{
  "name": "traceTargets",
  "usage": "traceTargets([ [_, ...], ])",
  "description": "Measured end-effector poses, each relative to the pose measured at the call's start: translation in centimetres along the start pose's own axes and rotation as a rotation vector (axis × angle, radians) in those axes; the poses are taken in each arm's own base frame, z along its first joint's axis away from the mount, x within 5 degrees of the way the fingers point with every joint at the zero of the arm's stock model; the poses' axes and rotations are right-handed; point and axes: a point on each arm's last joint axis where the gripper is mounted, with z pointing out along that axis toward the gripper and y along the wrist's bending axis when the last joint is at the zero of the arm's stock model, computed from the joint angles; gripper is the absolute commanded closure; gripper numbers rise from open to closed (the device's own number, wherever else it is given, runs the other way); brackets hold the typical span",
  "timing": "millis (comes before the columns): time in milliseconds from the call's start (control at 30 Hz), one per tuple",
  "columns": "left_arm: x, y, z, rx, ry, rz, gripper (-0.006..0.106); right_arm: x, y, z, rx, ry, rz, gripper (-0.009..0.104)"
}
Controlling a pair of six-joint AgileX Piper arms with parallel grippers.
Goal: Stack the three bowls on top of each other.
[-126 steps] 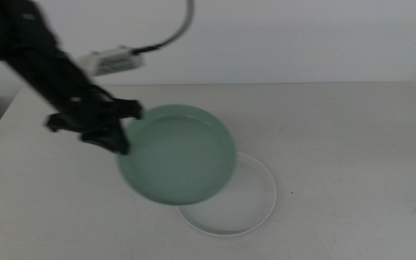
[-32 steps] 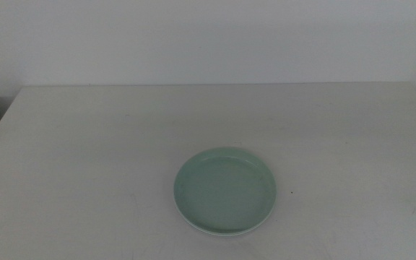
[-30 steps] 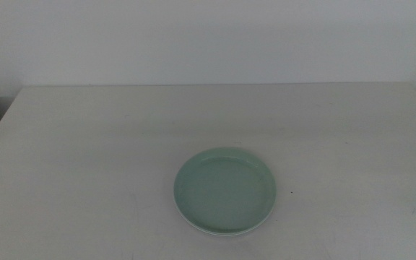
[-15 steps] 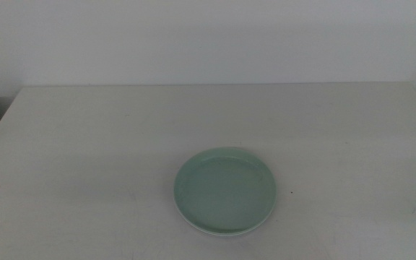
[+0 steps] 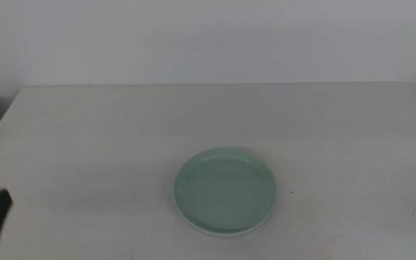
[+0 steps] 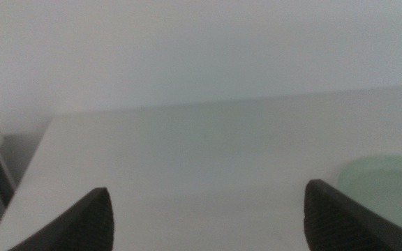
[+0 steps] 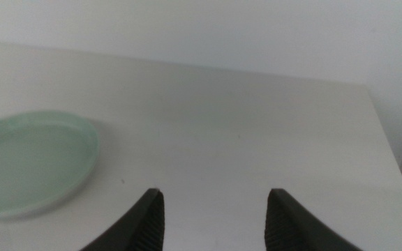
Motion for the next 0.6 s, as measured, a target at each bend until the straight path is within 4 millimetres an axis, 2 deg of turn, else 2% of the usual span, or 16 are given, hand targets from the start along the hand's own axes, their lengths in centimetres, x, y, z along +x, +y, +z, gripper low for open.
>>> traceTargets([
  [200, 4.9, 0.1, 0.5, -0.003, 0.086, -0.002, -0.004, 4.1, -0.1, 0.7, 0.019, 0.037, -0.032, 0.057],
  [333, 7.8, 0.3, 0.3, -0.013, 0.101, -0.005, -0.004, 5.1, -0.1, 0.9, 0.025, -0.008, -0.035, 0.057],
  [433, 8.8, 0.5, 0.1, -0.058, 0.079, -0.013, -0.004, 6.1, -0.1, 1.3, 0.026, 0.004, -0.033, 0.057],
  [600, 8.9, 0.9, 0.1, -0.116, 0.071, -0.024, -0.004, 8.2, -0.2, 2.3, 0.026, 0.049, -0.030, 0.057],
])
